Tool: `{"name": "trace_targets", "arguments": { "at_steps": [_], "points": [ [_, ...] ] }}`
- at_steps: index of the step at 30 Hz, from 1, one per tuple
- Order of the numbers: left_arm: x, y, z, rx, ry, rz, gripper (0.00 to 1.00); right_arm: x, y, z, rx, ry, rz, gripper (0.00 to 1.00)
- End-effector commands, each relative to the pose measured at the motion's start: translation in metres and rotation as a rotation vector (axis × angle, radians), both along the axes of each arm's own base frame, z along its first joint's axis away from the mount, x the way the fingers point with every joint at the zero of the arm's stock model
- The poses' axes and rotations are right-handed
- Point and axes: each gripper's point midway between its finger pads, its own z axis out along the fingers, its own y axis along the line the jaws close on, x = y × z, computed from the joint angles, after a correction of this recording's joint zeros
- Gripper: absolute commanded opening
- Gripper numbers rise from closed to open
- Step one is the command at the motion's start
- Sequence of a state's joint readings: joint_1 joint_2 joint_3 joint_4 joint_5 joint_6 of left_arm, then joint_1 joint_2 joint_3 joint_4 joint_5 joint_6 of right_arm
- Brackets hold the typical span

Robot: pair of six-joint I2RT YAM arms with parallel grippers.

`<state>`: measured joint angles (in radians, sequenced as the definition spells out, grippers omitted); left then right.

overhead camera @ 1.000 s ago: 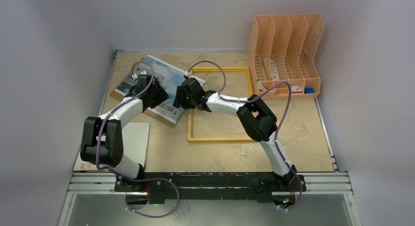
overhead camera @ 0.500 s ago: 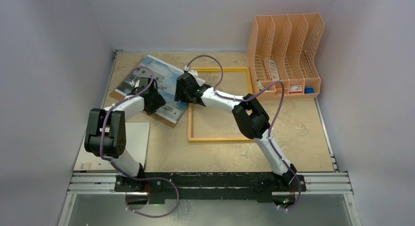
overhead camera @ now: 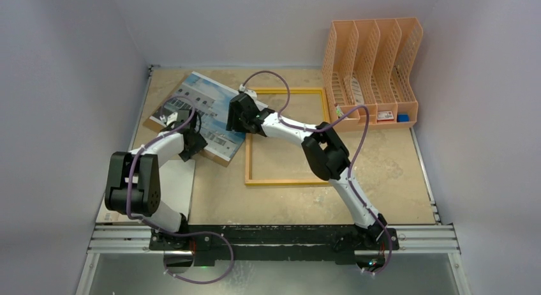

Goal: Put the photo into the frame
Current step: Move the photo frame item to the center of the board.

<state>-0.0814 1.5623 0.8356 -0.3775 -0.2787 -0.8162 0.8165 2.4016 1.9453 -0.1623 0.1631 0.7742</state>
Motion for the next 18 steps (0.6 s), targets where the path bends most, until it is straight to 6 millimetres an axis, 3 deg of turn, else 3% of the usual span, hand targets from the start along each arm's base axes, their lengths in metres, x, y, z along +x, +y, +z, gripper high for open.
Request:
{"name": "trace_targets", "arguments": {
  "at_steps": [1, 7, 12, 18],
  "points": [
    [-0.001, 0.006, 0.012, 0.006, -0.022, 0.021, 0.55, 0.028, -0.014, 0.002, -0.065, -0.064, -0.036, 0.58],
    [0.015, 0.001, 0.035, -0.021, -0.095, 0.003, 0.56, 0.074, -0.004, 0.048, -0.054, -0.316, 0.070, 0.60],
    [0.022, 0.007, 0.044, -0.002, -0.123, 0.036, 0.59, 0.099, 0.013, 0.085, -0.058, -0.564, 0.180, 0.64],
    [0.036, 0.005, 0.050, -0.015, -0.189, 0.038, 0.63, 0.115, 0.021, 0.082, -0.104, -0.670, 0.230, 0.67]
  ]
}}
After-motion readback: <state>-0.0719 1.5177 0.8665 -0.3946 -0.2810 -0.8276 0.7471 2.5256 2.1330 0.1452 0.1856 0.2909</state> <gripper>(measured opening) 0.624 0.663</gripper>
